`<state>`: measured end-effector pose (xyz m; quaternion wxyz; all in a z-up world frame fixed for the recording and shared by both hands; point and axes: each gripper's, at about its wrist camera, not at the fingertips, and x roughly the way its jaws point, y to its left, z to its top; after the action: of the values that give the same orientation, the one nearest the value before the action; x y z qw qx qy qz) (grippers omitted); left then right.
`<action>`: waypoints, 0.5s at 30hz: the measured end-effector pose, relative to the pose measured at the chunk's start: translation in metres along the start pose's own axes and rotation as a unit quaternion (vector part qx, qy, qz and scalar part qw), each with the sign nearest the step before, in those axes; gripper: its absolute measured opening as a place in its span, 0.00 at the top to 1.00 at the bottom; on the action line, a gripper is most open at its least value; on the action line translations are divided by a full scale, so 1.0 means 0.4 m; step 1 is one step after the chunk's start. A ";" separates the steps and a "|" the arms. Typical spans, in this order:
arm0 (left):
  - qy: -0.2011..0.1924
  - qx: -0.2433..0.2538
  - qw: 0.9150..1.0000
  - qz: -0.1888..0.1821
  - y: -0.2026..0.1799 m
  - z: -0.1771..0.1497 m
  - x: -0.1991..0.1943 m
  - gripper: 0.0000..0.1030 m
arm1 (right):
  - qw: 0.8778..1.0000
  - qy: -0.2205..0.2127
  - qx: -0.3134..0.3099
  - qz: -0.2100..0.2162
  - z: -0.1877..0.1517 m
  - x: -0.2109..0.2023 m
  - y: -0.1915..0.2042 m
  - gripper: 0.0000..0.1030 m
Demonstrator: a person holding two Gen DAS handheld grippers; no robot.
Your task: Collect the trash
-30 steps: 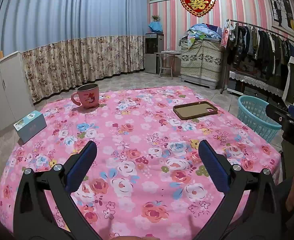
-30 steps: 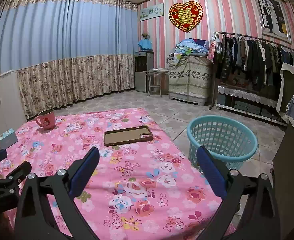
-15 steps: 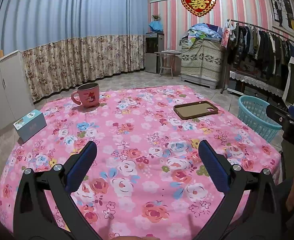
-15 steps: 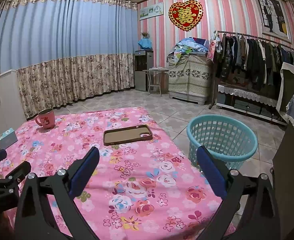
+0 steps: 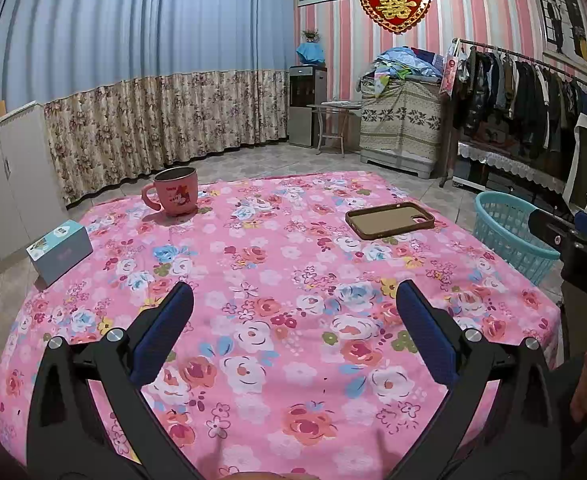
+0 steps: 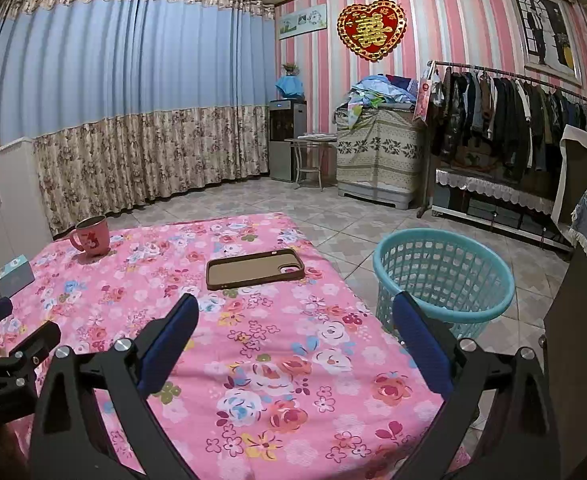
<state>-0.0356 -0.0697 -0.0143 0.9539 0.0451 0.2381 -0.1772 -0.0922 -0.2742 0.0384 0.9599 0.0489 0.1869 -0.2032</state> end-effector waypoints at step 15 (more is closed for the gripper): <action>0.000 0.001 1.000 0.000 -0.001 0.000 0.001 0.05 | 1.000 0.000 0.001 0.001 -0.003 0.001 0.001 0.07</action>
<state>-0.0355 -0.0701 -0.0142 0.9537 0.0462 0.2383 -0.1775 -0.0922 -0.2738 0.0369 0.9602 0.0500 0.1862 -0.2020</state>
